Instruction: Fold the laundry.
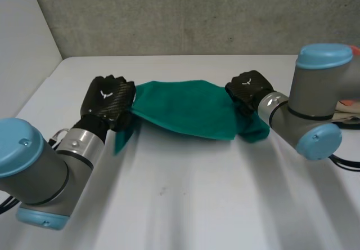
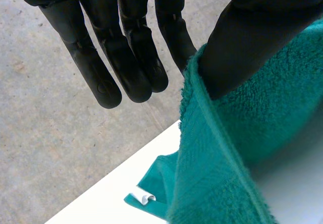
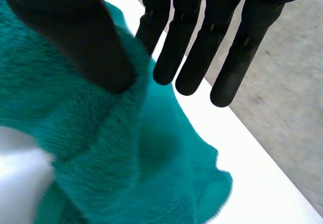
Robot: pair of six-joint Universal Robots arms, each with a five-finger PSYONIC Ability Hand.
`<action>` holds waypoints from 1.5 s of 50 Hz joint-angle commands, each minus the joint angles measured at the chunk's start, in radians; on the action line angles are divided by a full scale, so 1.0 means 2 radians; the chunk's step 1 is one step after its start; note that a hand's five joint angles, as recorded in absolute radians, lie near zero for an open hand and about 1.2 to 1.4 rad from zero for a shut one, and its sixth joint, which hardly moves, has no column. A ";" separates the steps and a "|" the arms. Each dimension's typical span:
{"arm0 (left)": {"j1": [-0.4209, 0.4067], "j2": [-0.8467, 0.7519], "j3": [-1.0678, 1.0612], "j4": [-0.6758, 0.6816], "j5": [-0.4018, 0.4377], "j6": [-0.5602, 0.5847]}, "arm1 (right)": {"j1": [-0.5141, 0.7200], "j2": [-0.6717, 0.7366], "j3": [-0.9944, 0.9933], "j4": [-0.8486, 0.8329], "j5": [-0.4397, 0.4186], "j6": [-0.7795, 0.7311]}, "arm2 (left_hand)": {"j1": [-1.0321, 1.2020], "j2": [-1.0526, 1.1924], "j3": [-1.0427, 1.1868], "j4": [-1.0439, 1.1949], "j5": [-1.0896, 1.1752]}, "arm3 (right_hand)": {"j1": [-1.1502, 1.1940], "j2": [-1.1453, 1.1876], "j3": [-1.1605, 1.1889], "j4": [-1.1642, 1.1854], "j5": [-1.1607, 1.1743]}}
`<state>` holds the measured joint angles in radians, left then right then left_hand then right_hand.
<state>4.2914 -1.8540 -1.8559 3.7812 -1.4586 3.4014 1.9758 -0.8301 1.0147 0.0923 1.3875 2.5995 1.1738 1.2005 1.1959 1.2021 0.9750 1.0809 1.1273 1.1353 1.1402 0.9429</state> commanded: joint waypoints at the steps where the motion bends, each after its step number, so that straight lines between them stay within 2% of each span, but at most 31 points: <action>1: -0.003 0.028 0.008 -0.002 0.000 -0.002 | 0.002 -0.026 0.023 -0.083 0.088 0.007 | 0.111 0.098 0.100 0.097 0.123 | -0.453 -0.476 -0.480 -0.483 -0.471; 5: -0.011 0.064 0.008 -0.005 0.000 -0.004 | 0.002 -0.070 0.067 -0.088 0.096 0.015 | 0.111 0.098 0.100 0.097 0.123 | -0.453 -0.476 -0.480 -0.483 -0.471; 11: -0.026 0.111 0.007 -0.018 0.000 -0.006 | 0.003 -0.185 0.182 -0.072 0.097 0.082 | 0.111 0.098 0.100 0.097 0.123 | -0.453 -0.476 -0.480 -0.483 -0.471; 16: -0.041 0.122 0.007 -0.028 0.000 -0.005 | 0.011 -0.234 0.254 -0.015 0.078 0.164 | 0.111 0.098 0.100 0.097 0.123 | -0.321 -0.344 -0.348 -0.350 -0.339; 23: -0.056 0.127 0.006 -0.034 0.000 -0.006 | 0.035 -0.234 0.337 0.001 0.014 0.219 | 0.111 0.098 0.100 0.097 0.123 | -0.256 -0.279 -0.283 -0.285 -0.274; 25: -0.061 0.132 0.006 -0.035 -0.001 -0.006 | 0.038 -0.231 0.347 -0.014 0.013 0.219 | 0.111 0.098 0.100 0.097 0.123 | -0.257 -0.280 -0.284 -0.287 -0.275; 29: -0.069 0.152 0.006 -0.041 -0.001 -0.006 | 0.042 -0.215 0.359 -0.076 0.023 0.220 | 0.111 0.098 0.100 0.097 0.123 | -0.341 -0.364 -0.368 -0.370 -0.359; 33: -0.073 0.171 0.006 -0.044 -0.001 -0.006 | 0.042 -0.158 0.346 -0.138 0.040 0.213 | 0.111 0.098 0.100 0.097 0.123 | -0.364 -0.388 -0.392 -0.394 -0.383; 39: -0.079 0.191 0.004 -0.044 -0.003 -0.007 | 0.045 -0.085 0.293 -0.190 0.077 0.174 | 0.111 0.098 0.100 0.097 0.123 | -0.335 -0.358 -0.362 -0.365 -0.353; 41: -0.080 0.192 0.004 -0.044 -0.005 -0.007 | 0.050 -0.069 0.280 -0.188 0.082 0.166 | 0.111 0.098 0.100 0.097 0.123 | -0.277 -0.300 -0.304 -0.306 -0.295; 44: -0.079 0.198 0.004 -0.044 -0.005 -0.006 | 0.060 -0.058 0.264 -0.188 0.086 0.158 | 0.111 0.098 0.100 0.097 0.123 | 0.156 0.133 0.129 0.127 0.138; 48: -0.076 0.208 0.004 -0.051 -0.005 -0.006 | 0.057 -0.080 0.276 -0.187 0.082 0.148 | 0.111 0.098 0.100 0.097 0.123 | 0.158 0.134 0.131 0.128 0.139; 49: -0.075 0.208 0.004 -0.053 -0.005 -0.006 | 0.057 -0.127 0.290 -0.182 0.082 0.126 | 0.111 0.098 0.100 0.097 0.123 | 0.158 0.134 0.131 0.128 0.139; 50: -0.073 0.211 0.002 -0.057 -0.005 -0.006 | 0.057 -0.141 0.293 -0.180 0.081 0.118 | 0.111 0.098 0.100 0.097 0.123 | 0.158 0.134 0.131 0.128 0.139; 51: -0.072 0.212 0.001 -0.060 -0.005 -0.006 | 0.054 -0.186 0.299 -0.165 0.079 0.082 | 0.111 0.098 0.100 0.097 0.123 | 0.158 0.134 0.131 0.128 0.139; 54: -0.066 0.218 -0.003 -0.077 -0.005 -0.005 | 0.032 -0.234 0.297 -0.130 0.069 0.014 | 0.111 0.098 0.100 0.097 0.123 | 0.158 0.134 0.131 0.128 0.139; 55: -0.063 0.218 -0.004 -0.083 -0.004 -0.005 | 0.008 -0.248 0.288 -0.102 0.060 -0.036 | 0.111 0.098 0.100 0.097 0.123 | 0.158 0.134 0.131 0.128 0.139; 59: -0.044 0.219 -0.017 -0.105 0.000 -0.005 | -0.041 -0.255 0.233 -0.014 0.029 -0.144 | 0.111 0.098 0.100 0.097 0.123 | 0.158 0.134 0.131 0.128 0.139; 61: -0.033 0.219 -0.028 -0.111 0.001 -0.006 | -0.049 -0.252 0.208 0.013 0.023 -0.167 | 0.111 0.098 0.100 0.097 0.123 | 0.158 0.134 0.131 0.128 0.139; 63: -0.029 0.211 -0.041 -0.110 0.002 -0.006 | -0.050 -0.232 0.167 0.036 0.020 -0.172 | 0.111 0.098 0.100 0.097 0.123 | 0.158 0.134 0.131 0.128 0.139; 71: -0.041 0.129 -0.040 -0.107 0.001 -0.005 | -0.032 -0.071 0.037 0.034 0.013 -0.178 | 0.111 0.098 0.100 0.097 0.123 | 0.158 0.134 0.131 0.128 0.139; 72: -0.041 0.120 -0.038 -0.107 0.001 -0.005 | -0.018 -0.036 0.015 0.030 0.012 -0.181 | 0.111 0.098 0.100 0.097 0.123 | 0.158 0.134 0.131 0.128 0.139; 75: -0.040 0.086 -0.024 -0.107 0.001 -0.006 | 0.005 0.008 -0.013 0.016 0.010 -0.185 | 0.111 0.098 0.100 0.097 0.123 | 0.158 0.134 0.131 0.128 0.139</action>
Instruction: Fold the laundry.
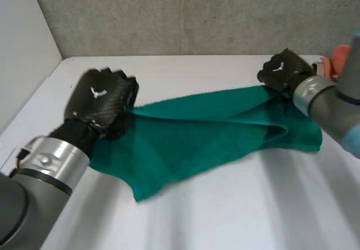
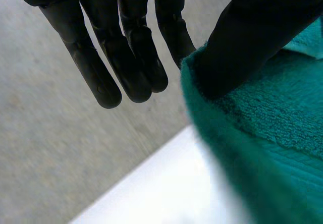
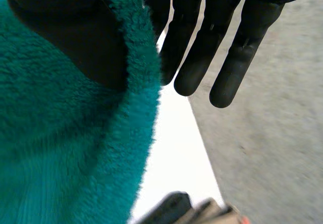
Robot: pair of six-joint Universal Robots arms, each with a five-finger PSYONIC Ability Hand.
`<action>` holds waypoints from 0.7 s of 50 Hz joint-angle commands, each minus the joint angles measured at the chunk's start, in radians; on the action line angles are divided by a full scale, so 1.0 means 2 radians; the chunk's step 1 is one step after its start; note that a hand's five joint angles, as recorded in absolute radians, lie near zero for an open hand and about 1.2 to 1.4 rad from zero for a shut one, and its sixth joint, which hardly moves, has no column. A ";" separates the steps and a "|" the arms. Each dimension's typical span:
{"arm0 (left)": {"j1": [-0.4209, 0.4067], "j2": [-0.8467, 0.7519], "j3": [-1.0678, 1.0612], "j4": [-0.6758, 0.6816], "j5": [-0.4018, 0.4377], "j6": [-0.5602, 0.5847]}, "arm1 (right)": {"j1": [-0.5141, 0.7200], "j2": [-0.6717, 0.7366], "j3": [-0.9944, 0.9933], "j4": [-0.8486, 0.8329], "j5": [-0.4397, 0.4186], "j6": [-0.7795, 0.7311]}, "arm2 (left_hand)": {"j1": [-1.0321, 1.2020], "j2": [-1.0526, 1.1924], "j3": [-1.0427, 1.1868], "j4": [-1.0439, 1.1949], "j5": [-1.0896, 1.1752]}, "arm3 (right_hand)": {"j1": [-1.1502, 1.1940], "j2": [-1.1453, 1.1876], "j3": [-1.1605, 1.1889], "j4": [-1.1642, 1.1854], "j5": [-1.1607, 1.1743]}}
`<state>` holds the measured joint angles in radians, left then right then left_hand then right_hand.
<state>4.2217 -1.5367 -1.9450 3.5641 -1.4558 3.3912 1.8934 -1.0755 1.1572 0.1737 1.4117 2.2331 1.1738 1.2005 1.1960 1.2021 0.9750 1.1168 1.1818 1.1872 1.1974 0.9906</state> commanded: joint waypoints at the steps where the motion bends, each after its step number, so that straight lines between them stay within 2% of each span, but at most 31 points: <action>1: -0.005 -0.080 0.024 0.002 -0.001 -0.001 | 0.055 0.154 -0.091 -0.038 -0.003 -0.007 | 0.111 0.098 0.100 0.097 0.123 | -0.152 -0.184 -0.187 -0.192 -0.176; 3: -0.005 -0.094 0.034 0.002 -0.001 0.000 | 0.059 0.168 -0.091 -0.053 -0.001 -0.013 | 0.111 0.098 0.100 0.097 0.123 | -0.434 -0.466 -0.469 -0.474 -0.458; 4: -0.005 -0.097 0.038 0.002 -0.002 0.000 | 0.060 0.173 -0.089 -0.068 0.004 -0.012 | 0.111 0.098 0.100 0.097 0.123 | -0.471 -0.504 -0.506 -0.511 -0.495; 7: -0.001 -0.099 0.043 0.001 -0.002 -0.001 | 0.060 0.166 -0.080 -0.091 0.006 -0.001 | 0.111 0.098 0.100 0.097 0.123 | -0.471 -0.504 -0.506 -0.511 -0.495; 11: 0.004 -0.098 0.044 0.001 -0.002 -0.001 | 0.060 0.122 -0.035 -0.117 0.010 0.051 | 0.111 0.098 0.100 0.097 0.123 | -0.471 -0.504 -0.506 -0.511 -0.495; 15: 0.008 -0.093 0.041 0.000 -0.002 -0.001 | 0.057 0.021 0.021 -0.115 0.014 0.154 | 0.111 0.098 0.100 0.097 0.123 | -0.471 -0.504 -0.506 -0.511 -0.495; 16: 0.008 -0.091 0.041 -0.001 -0.002 -0.001 | 0.053 -0.013 0.044 -0.111 0.014 0.206 | 0.111 0.098 0.100 0.097 0.123 | -0.471 -0.504 -0.506 -0.511 -0.495; 18: 0.008 -0.083 0.039 -0.001 -0.002 -0.001 | 0.047 -0.033 0.063 -0.103 0.014 0.252 | 0.111 0.098 0.100 0.097 0.123 | -0.471 -0.504 -0.506 -0.511 -0.495; 19: 0.008 -0.079 0.038 -0.001 -0.002 -0.002 | 0.033 -0.042 0.079 -0.089 0.013 0.299 | 0.111 0.098 0.100 0.097 0.123 | -0.451 -0.483 -0.486 -0.491 -0.475; 23: 0.008 -0.074 0.037 -0.001 -0.002 -0.003 | -0.013 -0.048 0.110 -0.047 0.004 0.383 | 0.111 0.098 0.100 0.097 0.123 | -0.312 -0.345 -0.348 -0.353 -0.337; 26: 0.008 -0.073 0.036 -0.002 -0.002 -0.003 | -0.030 -0.047 0.126 -0.029 -0.006 0.407 | 0.111 0.098 0.100 0.097 0.123 | -0.256 -0.289 -0.291 -0.297 -0.280; 30: 0.008 -0.073 0.032 -0.002 -0.001 -0.002 | -0.039 -0.043 0.158 -0.038 -0.026 0.395 | 0.111 0.098 0.100 0.097 0.123 | -0.181 -0.214 -0.217 -0.222 -0.206; 35: 0.008 -0.074 0.031 0.000 0.000 -0.002 | -0.037 0.003 0.175 -0.089 -0.027 0.368 | 0.111 0.098 0.100 0.097 0.123 | -0.191 -0.224 -0.227 -0.232 -0.216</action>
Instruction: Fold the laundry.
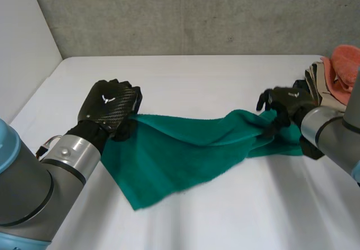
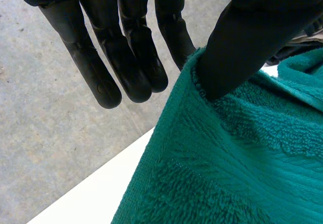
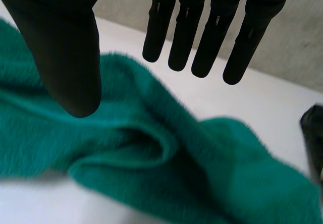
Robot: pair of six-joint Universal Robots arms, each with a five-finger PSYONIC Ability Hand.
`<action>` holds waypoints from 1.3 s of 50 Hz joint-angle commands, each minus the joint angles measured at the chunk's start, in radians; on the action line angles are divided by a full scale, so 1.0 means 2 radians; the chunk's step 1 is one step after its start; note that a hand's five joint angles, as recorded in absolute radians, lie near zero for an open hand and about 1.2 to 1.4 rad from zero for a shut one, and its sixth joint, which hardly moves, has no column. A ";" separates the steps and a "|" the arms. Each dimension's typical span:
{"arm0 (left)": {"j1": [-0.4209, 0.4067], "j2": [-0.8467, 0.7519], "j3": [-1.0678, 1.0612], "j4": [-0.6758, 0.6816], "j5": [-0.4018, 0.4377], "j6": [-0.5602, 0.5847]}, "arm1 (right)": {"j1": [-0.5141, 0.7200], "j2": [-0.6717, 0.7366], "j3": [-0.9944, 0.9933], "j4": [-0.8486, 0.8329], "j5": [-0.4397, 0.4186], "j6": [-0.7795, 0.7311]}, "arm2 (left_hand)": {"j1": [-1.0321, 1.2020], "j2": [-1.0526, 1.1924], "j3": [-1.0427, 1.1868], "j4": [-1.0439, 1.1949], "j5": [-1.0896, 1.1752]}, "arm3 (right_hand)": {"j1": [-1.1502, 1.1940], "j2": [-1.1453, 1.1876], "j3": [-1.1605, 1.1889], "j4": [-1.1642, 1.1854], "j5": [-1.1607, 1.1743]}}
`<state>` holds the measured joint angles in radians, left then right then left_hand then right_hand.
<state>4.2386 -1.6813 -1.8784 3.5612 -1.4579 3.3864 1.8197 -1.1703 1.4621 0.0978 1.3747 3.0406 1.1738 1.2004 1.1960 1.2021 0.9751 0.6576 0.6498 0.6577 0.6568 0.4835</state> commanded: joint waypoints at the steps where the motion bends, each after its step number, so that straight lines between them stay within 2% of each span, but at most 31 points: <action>1: 0.000 -0.001 -0.003 0.002 0.001 0.000 | 0.000 0.057 0.021 -0.060 -0.008 -0.038 | 0.111 0.098 0.100 0.097 0.123 | 0.025 0.029 0.025 0.025 0.025; 7: 0.001 -0.002 -0.003 0.002 0.001 0.000 | 0.004 0.090 0.007 -0.096 -0.001 -0.064 | 0.111 0.098 0.100 0.097 0.123 | -0.002 0.002 -0.002 -0.001 -0.002; 17: 0.001 -0.002 -0.003 0.002 0.000 0.000 | 0.004 0.152 -0.048 -0.107 0.018 -0.076 | 0.111 0.098 0.100 0.097 0.123 | 0.066 0.070 0.066 0.066 0.066; 18: 0.001 -0.002 -0.003 0.002 0.000 0.000 | 0.004 0.156 -0.051 -0.108 0.020 -0.075 | 0.111 0.098 0.100 0.097 0.123 | 0.105 0.109 0.105 0.106 0.105; 19: 0.001 -0.002 -0.003 0.003 0.000 0.000 | 0.004 0.159 -0.058 -0.109 0.024 -0.075 | 0.111 0.098 0.100 0.097 0.123 | 0.306 0.310 0.306 0.307 0.306; 20: 0.001 -0.002 -0.003 0.002 -0.002 0.000 | 0.004 0.159 -0.061 -0.109 0.025 -0.075 | 0.111 0.098 0.100 0.097 0.123 | 0.369 0.373 0.369 0.369 0.368; 26: 0.015 0.028 0.003 0.001 -0.008 0.007 | -0.002 0.132 -0.061 -0.100 0.024 -0.075 | 0.111 0.098 0.100 0.097 0.123 | 0.369 0.373 0.369 0.370 0.369; 30: 0.048 0.080 0.007 0.003 -0.002 0.008 | -0.009 0.036 -0.066 -0.025 -0.005 -0.089 | 0.111 0.098 0.100 0.097 0.123 | 0.369 0.373 0.369 0.370 0.369; 31: 0.057 0.090 0.008 0.003 0.000 0.008 | -0.022 -0.008 -0.074 0.030 -0.029 -0.111 | 0.111 0.098 0.100 0.097 0.123 | 0.369 0.373 0.369 0.370 0.369; 35: 0.094 0.136 0.029 -0.002 0.003 0.006 | -0.050 -0.074 -0.104 0.142 -0.089 -0.185 | 0.111 0.098 0.100 0.097 0.123 | 0.369 0.373 0.369 0.370 0.369; 39: 0.115 0.150 0.038 -0.024 0.045 0.006 | -0.078 -0.097 -0.126 0.236 -0.122 -0.264 | 0.111 0.098 0.100 0.097 0.123 | 0.369 0.373 0.369 0.370 0.369; 43: 0.116 0.116 0.030 -0.043 0.085 0.008 | -0.086 -0.092 -0.124 0.295 -0.121 -0.320 | 0.111 0.098 0.100 0.097 0.123 | 0.369 0.373 0.369 0.370 0.369; 48: 0.120 0.023 0.030 -0.043 0.091 0.021 | -0.070 -0.052 -0.101 0.327 -0.096 -0.383 | 0.111 0.098 0.100 0.097 0.123 | 0.369 0.373 0.369 0.370 0.369; 50: 0.122 -0.018 0.040 -0.040 0.090 0.050 | -0.062 -0.030 -0.104 0.325 -0.083 -0.394 | 0.111 0.098 0.100 0.097 0.123 | 0.369 0.373 0.369 0.370 0.369; 55: 0.126 -0.081 0.114 -0.010 0.087 0.136 | -0.037 0.024 -0.177 0.252 -0.019 -0.371 | 0.111 0.098 0.100 0.097 0.123 | 0.369 0.373 0.369 0.370 0.369; 57: 0.124 -0.094 0.166 0.035 0.078 0.167 | -0.023 0.037 -0.220 0.177 0.011 -0.330 | 0.111 0.098 0.100 0.097 0.123 | 0.369 0.373 0.369 0.370 0.369; 58: 0.123 -0.095 0.180 0.052 0.076 0.171 | -0.019 0.038 -0.232 0.145 0.020 -0.316 | 0.111 0.098 0.100 0.097 0.123 | 0.369 0.373 0.369 0.370 0.369; 59: 0.122 -0.096 0.198 0.073 0.072 0.171 | -0.010 0.037 -0.248 0.078 0.030 -0.294 | 0.111 0.098 0.100 0.097 0.123 | 0.369 0.373 0.369 0.370 0.369; 61: 0.119 -0.094 0.236 0.133 0.066 0.157 | -0.009 0.036 -0.255 0.003 0.031 -0.266 | 0.111 0.098 0.100 0.097 0.123 | 0.369 0.373 0.369 0.370 0.369; 62: 0.119 -0.094 0.246 0.154 0.062 0.147 | -0.007 0.035 -0.252 -0.075 0.031 -0.244 | 0.111 0.098 0.100 0.097 0.123 | 0.369 0.373 0.369 0.370 0.369; 65: 0.119 -0.094 0.282 0.217 0.036 0.099 | -0.004 0.028 -0.234 -0.187 0.024 -0.216 | 0.111 0.098 0.100 0.097 0.123 | 0.369 0.373 0.369 0.370 0.369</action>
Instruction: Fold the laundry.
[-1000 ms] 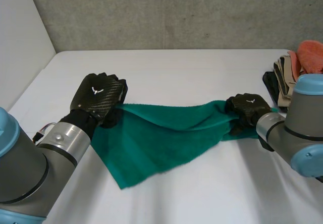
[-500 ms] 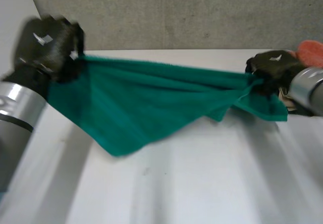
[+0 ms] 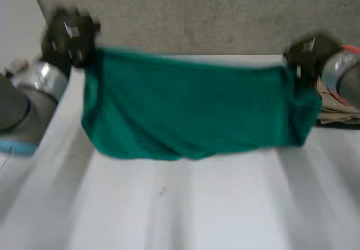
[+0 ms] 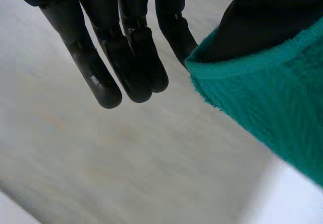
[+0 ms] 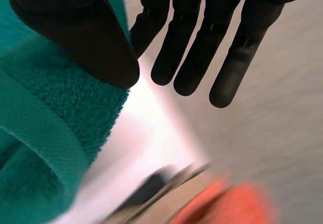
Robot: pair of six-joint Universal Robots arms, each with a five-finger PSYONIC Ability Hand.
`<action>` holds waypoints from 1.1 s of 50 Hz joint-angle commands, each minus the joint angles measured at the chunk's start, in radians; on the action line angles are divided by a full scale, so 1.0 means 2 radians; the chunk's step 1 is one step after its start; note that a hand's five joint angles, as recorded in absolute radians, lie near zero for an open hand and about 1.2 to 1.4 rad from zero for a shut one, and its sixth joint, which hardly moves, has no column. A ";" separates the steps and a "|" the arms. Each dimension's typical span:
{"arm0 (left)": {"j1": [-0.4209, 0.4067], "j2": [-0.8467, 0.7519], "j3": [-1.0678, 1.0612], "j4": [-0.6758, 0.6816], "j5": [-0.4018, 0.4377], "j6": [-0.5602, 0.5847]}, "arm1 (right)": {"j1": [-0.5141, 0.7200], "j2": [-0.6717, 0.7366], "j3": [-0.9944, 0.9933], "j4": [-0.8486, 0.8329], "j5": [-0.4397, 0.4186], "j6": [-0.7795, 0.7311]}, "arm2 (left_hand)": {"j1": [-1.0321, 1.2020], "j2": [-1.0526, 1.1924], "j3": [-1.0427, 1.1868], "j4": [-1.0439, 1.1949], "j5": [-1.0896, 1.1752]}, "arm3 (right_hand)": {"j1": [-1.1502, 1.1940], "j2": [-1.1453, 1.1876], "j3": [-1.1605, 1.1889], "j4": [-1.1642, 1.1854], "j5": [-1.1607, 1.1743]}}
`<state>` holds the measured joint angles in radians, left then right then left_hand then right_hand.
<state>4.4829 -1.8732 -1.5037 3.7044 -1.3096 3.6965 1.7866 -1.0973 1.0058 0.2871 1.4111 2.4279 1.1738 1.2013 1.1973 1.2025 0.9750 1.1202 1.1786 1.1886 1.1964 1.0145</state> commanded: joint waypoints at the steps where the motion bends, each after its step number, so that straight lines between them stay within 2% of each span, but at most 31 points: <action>1: -0.003 0.005 0.100 0.153 -0.046 -0.066 | 0.010 -0.023 0.006 -0.339 0.003 0.102 | 0.111 0.097 0.100 0.097 0.123 | 0.138 0.109 0.104 0.100 0.104; 4: -0.001 0.006 0.113 0.142 -0.079 -0.087 | 0.009 -0.045 0.023 -0.373 -0.010 0.105 | 0.111 0.097 0.100 0.097 0.123 | 0.138 0.109 0.104 0.100 0.104; 7: 0.002 0.006 0.105 0.101 -0.091 -0.088 | 0.006 -0.050 0.029 -0.352 -0.024 0.107 | 0.111 0.097 0.100 0.097 0.123 | 0.138 0.109 0.104 0.100 0.104; 15: 0.000 0.017 -0.015 0.009 -0.084 -0.085 | 0.006 -0.017 0.059 -0.250 -0.065 0.093 | 0.111 0.097 0.100 0.097 0.123 | 0.138 0.109 0.104 0.100 0.104; 20: -0.003 0.045 -0.125 -0.002 -0.063 -0.083 | 0.006 -0.009 0.118 -0.200 -0.081 0.067 | 0.111 0.097 0.100 0.097 0.123 | 0.138 0.109 0.104 0.100 0.104; 26: -0.004 0.053 -0.241 -0.004 -0.034 -0.060 | -0.003 0.016 0.217 -0.143 -0.099 -0.002 | 0.111 0.097 0.100 0.097 0.123 | 0.138 0.109 0.104 0.100 0.104; 31: -0.017 0.051 -0.268 -0.004 -0.033 -0.047 | -0.007 0.032 0.263 -0.149 -0.094 -0.029 | 0.111 0.097 0.100 0.097 0.123 | 0.138 0.109 0.104 0.100 0.104; 32: -0.021 0.050 -0.269 -0.004 -0.033 -0.047 | -0.008 0.032 0.268 -0.153 -0.093 -0.027 | 0.111 0.097 0.100 0.097 0.123 | 0.138 0.109 0.104 0.100 0.104; 36: -0.028 0.057 -0.267 -0.004 -0.033 -0.047 | -0.011 0.028 0.298 -0.183 -0.083 -0.009 | 0.111 0.097 0.100 0.097 0.123 | -0.229 -0.258 -0.263 -0.267 -0.263; 38: -0.028 0.068 -0.265 -0.004 -0.034 -0.049 | -0.012 0.026 0.309 -0.190 -0.074 0.003 | 0.111 0.097 0.100 0.097 0.123 | -0.274 -0.303 -0.308 -0.312 -0.308; 44: -0.028 0.085 -0.266 -0.004 -0.033 -0.051 | -0.014 -0.016 0.335 -0.191 -0.031 0.123 | 0.111 0.097 0.100 0.097 0.123 | -0.297 -0.327 -0.332 -0.336 -0.332; 48: -0.028 0.085 -0.268 -0.004 -0.034 -0.051 | -0.019 -0.025 0.348 -0.188 -0.026 0.187 | 0.111 0.097 0.100 0.097 0.123 | -0.296 -0.325 -0.330 -0.334 -0.330; 51: -0.026 0.084 -0.268 -0.004 -0.034 -0.052 | -0.018 -0.027 0.360 -0.186 -0.031 0.199 | 0.111 0.097 0.100 0.097 0.123 | -0.290 -0.319 -0.324 -0.328 -0.325; 55: -0.022 0.081 -0.268 -0.004 -0.034 -0.052 | -0.017 -0.030 0.377 -0.187 -0.032 0.177 | 0.111 0.097 0.100 0.097 0.123 | -0.286 -0.315 -0.320 -0.324 -0.320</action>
<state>4.4287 -1.7030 -2.0380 3.6969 -1.3774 3.5928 1.7506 -1.1496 1.7175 -0.0905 1.3560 2.7954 1.1738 1.2017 1.1976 1.2053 0.9751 0.5229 0.5047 0.5065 0.5014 0.3054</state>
